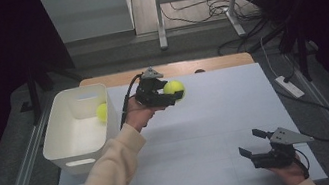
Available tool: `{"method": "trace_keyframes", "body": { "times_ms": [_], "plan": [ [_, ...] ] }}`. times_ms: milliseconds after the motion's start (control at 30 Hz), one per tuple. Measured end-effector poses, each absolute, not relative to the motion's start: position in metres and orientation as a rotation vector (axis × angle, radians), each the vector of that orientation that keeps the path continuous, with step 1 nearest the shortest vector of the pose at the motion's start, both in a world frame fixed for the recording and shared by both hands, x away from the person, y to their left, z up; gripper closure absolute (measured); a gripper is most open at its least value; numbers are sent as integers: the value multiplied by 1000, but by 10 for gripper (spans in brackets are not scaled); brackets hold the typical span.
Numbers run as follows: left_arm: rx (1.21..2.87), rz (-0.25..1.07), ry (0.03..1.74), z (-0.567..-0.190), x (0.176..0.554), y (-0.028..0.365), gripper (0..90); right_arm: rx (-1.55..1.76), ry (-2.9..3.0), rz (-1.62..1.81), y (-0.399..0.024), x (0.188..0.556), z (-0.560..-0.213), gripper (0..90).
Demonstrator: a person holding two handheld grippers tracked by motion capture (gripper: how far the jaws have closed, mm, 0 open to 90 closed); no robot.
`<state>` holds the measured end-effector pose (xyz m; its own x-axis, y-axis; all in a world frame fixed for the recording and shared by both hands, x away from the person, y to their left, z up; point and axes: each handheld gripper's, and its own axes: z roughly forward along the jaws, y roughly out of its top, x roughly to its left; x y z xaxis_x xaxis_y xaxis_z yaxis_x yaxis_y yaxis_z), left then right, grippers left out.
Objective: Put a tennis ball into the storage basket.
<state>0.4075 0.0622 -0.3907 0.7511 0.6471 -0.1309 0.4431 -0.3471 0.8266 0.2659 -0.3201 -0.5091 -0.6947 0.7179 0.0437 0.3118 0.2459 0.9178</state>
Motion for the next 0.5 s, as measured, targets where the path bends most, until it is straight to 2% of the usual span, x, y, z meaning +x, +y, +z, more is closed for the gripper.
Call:
{"method": "trace_keyframes", "body": {
  "times_ms": [500],
  "plan": [
    [1972,288,810,-380,398,73,276,943,2140,1432,-320,266,-509,131]
  ]
}}
